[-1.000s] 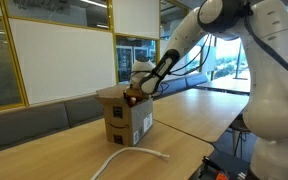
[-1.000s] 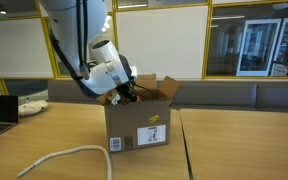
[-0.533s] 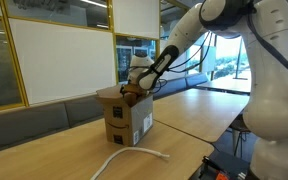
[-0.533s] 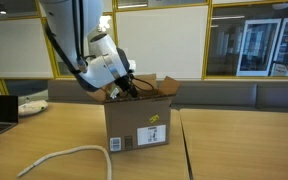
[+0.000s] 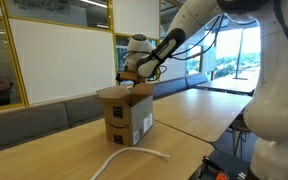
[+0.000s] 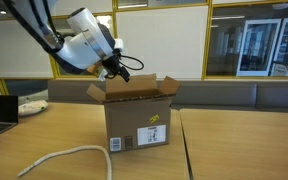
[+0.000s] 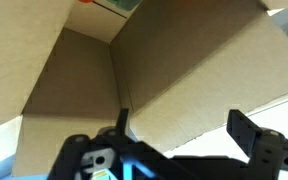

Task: Put all the objects on the table into the cardboard box.

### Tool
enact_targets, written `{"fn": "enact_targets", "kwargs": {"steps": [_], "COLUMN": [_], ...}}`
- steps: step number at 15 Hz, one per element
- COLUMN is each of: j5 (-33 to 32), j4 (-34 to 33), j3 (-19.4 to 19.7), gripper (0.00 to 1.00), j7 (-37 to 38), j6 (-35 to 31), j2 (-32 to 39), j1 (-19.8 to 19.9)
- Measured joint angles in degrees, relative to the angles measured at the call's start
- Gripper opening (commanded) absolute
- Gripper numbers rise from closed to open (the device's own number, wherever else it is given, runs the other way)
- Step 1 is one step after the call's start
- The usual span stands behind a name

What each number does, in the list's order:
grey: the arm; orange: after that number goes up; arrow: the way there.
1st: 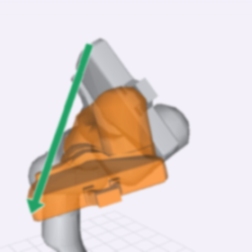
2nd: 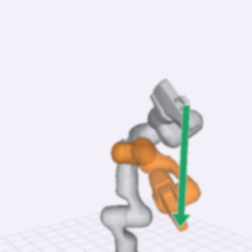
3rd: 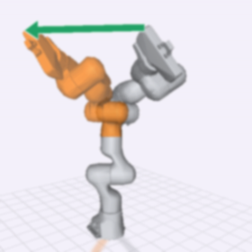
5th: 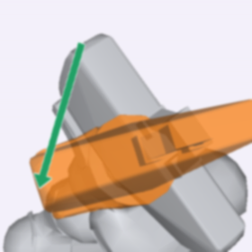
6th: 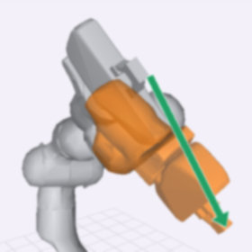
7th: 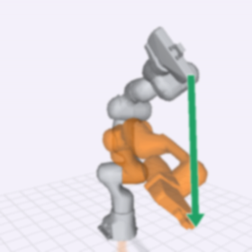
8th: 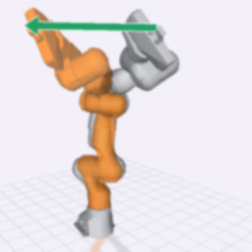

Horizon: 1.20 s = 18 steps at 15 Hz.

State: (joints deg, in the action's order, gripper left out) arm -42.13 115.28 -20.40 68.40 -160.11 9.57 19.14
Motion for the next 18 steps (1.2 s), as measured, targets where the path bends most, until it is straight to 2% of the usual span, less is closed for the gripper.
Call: {"fn": "enact_targets", "kwargs": {"steps": [3, 5, 9, 11, 14, 18], "j5": [2.45, 6.54, 22.26, 27.56, 32.25, 36.52], "j4": [4.87, 8.66, 15.65, 18.31, 21.31, 24.73], "j3": [-2.28, -4.09, 0.99, 2.43, 3.63, 5.79], "gripper": [1.00, 1.00, 1.00, 1.00, 1.00, 1.00], "j7": [-0.27, -1.43, -12.25, -16.85, -22.92, -35.24], "j6": [1.79, 3.55, 8.02, 11.34, 15.82, 18.36], "j2": [-6.17, -10.17, -16.36, -19.02, -22.43, -24.91], "j1": [-0.50, -1.50, -14.01, -18.69, -22.98, -25.71]}}
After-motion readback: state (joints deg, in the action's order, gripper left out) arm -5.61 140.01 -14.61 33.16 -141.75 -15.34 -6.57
